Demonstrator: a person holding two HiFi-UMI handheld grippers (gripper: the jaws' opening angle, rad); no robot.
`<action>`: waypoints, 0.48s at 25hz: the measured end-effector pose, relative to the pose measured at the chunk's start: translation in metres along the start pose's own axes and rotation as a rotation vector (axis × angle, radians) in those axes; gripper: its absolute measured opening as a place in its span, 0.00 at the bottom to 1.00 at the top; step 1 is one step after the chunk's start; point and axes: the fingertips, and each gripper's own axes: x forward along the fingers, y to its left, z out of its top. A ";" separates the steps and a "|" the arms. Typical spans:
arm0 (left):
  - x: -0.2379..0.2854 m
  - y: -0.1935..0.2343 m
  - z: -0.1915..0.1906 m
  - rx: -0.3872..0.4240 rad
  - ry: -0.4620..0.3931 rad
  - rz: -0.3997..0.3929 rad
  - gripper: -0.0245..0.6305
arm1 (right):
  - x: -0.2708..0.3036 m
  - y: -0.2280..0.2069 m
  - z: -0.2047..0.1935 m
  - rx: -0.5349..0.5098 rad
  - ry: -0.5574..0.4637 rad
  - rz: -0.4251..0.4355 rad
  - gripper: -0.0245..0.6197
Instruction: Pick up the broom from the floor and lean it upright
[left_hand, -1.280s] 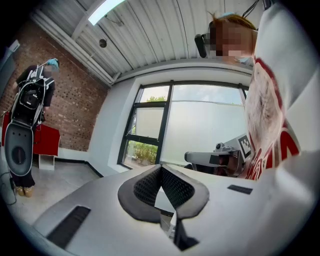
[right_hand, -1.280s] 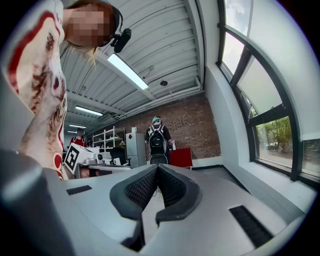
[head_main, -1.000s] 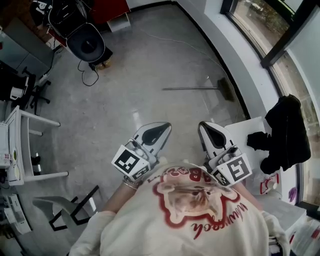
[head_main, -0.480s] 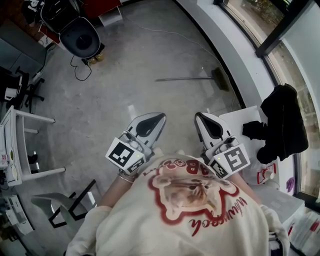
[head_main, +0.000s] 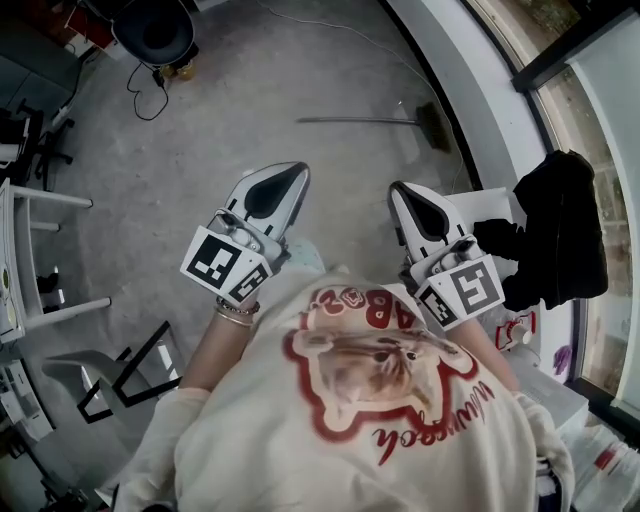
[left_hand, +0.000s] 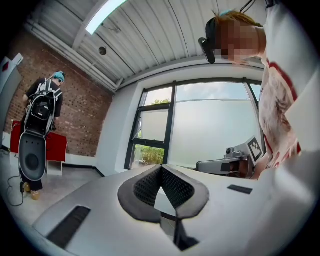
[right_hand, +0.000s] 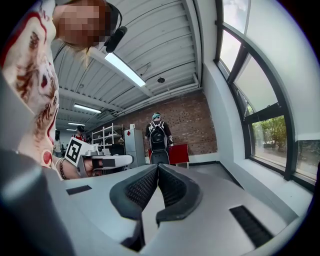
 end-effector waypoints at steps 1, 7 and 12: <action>0.002 0.000 0.000 0.005 0.001 0.004 0.06 | 0.000 -0.005 -0.001 0.005 0.000 0.000 0.08; 0.018 0.016 -0.002 0.011 0.012 0.012 0.06 | 0.018 -0.026 -0.006 0.022 0.007 0.001 0.08; 0.060 0.055 -0.003 0.002 0.002 -0.022 0.06 | 0.055 -0.052 -0.005 -0.022 0.020 -0.003 0.08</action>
